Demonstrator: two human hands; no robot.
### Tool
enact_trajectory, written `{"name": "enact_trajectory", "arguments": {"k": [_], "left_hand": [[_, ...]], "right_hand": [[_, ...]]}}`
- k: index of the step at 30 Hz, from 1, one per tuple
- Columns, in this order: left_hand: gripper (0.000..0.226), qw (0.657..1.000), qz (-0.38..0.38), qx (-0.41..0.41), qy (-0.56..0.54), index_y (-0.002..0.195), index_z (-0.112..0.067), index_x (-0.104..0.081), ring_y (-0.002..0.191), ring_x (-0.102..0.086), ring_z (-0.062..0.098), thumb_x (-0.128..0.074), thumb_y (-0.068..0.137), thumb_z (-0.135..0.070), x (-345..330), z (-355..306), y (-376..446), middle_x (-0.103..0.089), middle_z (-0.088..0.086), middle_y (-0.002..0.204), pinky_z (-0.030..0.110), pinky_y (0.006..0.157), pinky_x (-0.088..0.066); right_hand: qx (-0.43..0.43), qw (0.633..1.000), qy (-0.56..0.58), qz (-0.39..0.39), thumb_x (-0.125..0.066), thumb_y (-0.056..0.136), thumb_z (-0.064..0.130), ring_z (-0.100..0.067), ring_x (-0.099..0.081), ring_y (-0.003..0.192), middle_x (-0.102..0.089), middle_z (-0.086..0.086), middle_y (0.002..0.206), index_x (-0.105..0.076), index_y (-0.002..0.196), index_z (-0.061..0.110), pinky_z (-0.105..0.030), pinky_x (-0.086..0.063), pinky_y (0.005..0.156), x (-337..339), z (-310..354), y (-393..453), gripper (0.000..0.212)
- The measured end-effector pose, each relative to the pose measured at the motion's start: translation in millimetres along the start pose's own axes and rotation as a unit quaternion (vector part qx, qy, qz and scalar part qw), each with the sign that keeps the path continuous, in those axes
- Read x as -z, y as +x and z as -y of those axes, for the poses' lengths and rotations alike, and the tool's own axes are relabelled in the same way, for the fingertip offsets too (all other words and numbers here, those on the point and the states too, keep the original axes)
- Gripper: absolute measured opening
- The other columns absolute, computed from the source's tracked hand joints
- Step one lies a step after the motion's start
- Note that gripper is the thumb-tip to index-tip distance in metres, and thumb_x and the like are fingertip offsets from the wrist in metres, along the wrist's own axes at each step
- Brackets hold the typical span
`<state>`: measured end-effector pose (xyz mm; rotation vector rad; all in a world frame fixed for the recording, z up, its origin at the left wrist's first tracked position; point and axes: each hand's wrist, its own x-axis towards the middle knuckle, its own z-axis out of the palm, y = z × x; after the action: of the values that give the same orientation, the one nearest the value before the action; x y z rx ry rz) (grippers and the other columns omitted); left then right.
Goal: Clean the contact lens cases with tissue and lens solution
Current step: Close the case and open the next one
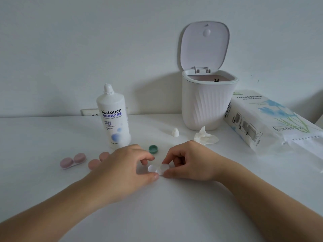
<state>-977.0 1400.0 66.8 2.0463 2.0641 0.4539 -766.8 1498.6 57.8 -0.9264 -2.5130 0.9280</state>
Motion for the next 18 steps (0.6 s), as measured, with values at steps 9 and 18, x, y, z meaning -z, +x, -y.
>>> {"name": "enact_trajectory", "arguments": {"k": [9,18], "left_hand": [[0.024,0.998,-0.026,-0.005,-0.061,0.095,-0.056,-0.061,0.094,-0.046,-0.016,-0.074,0.075,-0.062,-10.5,2.2,-1.3,-0.051,-0.037,0.109,0.017,0.064,-0.025],[0.013,0.991,-0.036,-0.033,-0.127,0.079,-0.041,-0.070,0.079,-0.057,-0.003,-0.082,0.075,-0.045,-14.0,4.7,-6.5,-0.057,-0.029,0.098,0.002,0.070,-0.032]], "right_hand": [[0.009,1.000,-0.003,0.005,-0.081,0.077,0.041,-0.003,-0.043,0.053,-0.051,0.013,0.058,-0.075,0.091,0.031,-0.021,-0.036,0.055,0.2,0.0,-0.6,0.018],[0.040,0.943,0.134,-0.301,-0.074,0.082,0.027,-0.007,-0.042,0.051,-0.052,0.002,0.055,-0.074,0.077,0.020,-0.018,-0.036,0.050,33.6,-8.7,-7.2,0.008]]}}
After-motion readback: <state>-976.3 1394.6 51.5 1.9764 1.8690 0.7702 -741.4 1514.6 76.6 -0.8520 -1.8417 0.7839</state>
